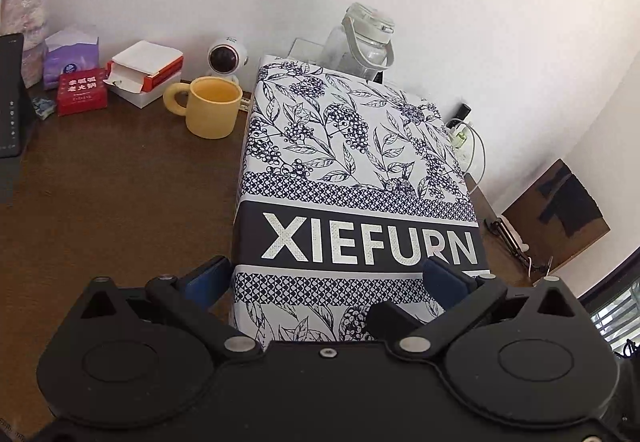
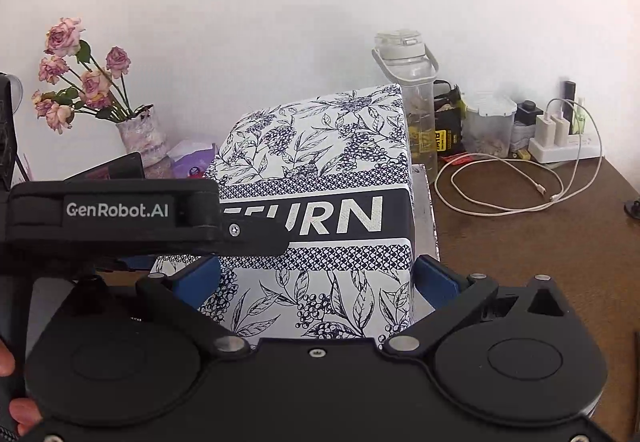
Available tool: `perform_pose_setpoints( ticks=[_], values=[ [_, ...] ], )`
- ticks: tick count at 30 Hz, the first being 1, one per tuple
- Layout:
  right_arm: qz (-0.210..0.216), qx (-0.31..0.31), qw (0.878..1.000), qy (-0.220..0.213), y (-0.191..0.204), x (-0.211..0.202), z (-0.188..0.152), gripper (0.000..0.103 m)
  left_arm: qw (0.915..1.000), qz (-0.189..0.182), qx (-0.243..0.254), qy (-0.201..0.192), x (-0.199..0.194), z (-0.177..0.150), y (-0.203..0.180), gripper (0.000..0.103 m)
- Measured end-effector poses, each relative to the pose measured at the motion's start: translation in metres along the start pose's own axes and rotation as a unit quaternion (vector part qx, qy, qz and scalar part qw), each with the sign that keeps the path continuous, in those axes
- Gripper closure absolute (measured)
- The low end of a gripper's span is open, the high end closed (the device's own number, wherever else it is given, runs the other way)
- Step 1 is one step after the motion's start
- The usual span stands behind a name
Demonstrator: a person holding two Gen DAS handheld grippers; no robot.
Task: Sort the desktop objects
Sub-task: 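Lift the XIEFURN lid with both grippers and carry it over the open box, then lower the lid with both grippers onto the open box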
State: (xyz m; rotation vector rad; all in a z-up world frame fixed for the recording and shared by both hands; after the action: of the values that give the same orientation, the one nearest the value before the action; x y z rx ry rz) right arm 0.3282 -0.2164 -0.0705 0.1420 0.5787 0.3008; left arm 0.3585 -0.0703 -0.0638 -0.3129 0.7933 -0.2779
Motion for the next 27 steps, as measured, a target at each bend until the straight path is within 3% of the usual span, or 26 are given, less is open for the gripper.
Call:
perform_pose_setpoints(
  ticks=[11,27],
  values=[
    [0.0,0.015,1.0,0.004,-0.046,0.068,0.009,0.0,0.9997,0.001,0.005,0.023,0.08,0.025,0.009,0.001],
    [0.011,0.047,0.999,0.018,-0.066,0.111,0.006,0.0,0.9989,0.021,0.013,0.039,0.119,0.032,0.017,0.001]
  ],
)
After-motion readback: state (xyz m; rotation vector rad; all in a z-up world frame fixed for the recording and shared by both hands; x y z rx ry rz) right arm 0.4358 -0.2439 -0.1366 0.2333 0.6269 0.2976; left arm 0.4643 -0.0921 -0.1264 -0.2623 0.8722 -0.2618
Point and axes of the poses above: each gripper's, at about its wrist camera, not at the fingertips, and x roughly the way its jaws point, y to its left, z to its top, the point moved 5 cm from there along x, roughly the way its jaws point, and after that the axes turned 1 degree about -z, right-handed, at the moved point
